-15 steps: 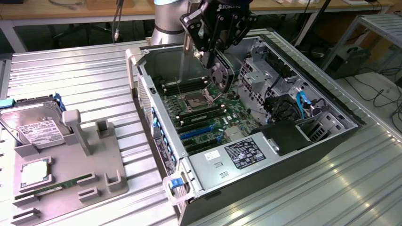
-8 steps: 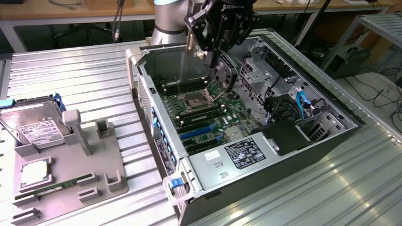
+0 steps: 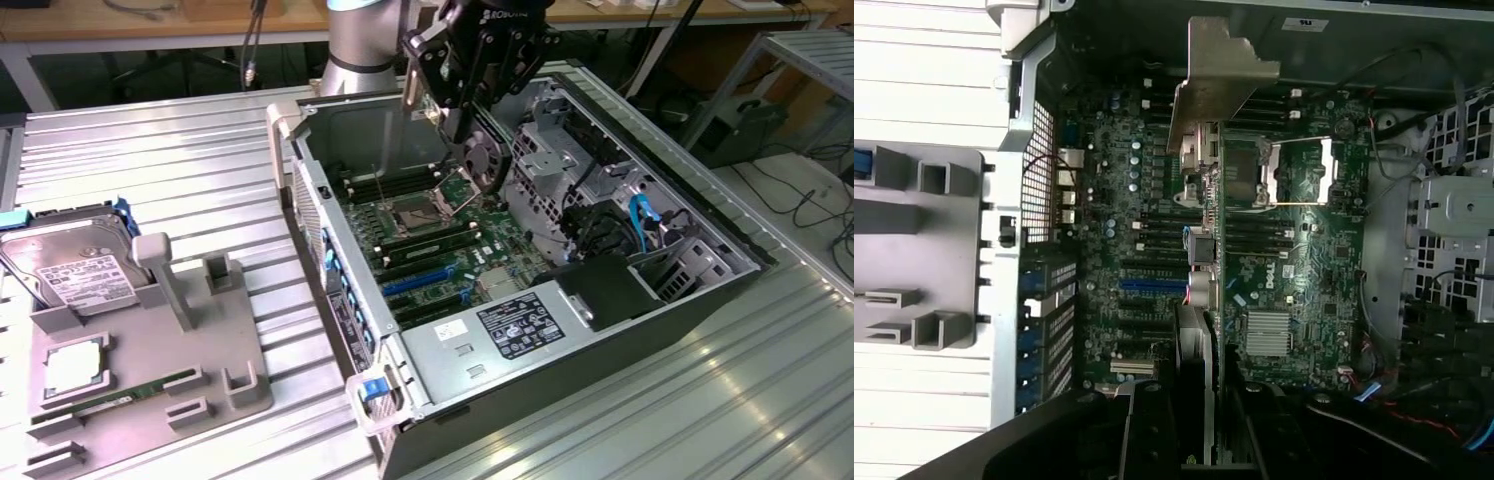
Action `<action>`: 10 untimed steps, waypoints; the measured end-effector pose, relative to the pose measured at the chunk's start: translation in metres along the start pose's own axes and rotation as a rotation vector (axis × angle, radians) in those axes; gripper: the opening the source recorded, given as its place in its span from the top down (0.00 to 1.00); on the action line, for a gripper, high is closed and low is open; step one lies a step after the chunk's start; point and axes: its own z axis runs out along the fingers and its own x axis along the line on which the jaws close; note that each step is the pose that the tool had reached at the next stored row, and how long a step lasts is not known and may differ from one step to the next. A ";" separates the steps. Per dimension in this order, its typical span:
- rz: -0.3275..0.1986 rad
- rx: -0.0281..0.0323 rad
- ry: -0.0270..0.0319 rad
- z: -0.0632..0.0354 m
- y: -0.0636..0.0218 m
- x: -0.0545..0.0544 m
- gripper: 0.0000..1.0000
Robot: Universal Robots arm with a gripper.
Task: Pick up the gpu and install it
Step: 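Pick up the gpu and move the gpu toward the slot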
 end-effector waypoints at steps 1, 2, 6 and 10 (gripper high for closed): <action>0.000 0.0000 0.0000 0.0000 0.0000 -0.001 0.73; 0.000 0.0000 0.0000 0.0001 0.0000 -0.002 0.73; 0.002 0.0001 -0.0001 0.0011 -0.0004 -0.008 0.73; 0.011 0.0002 -0.0004 0.0025 -0.0009 -0.015 0.73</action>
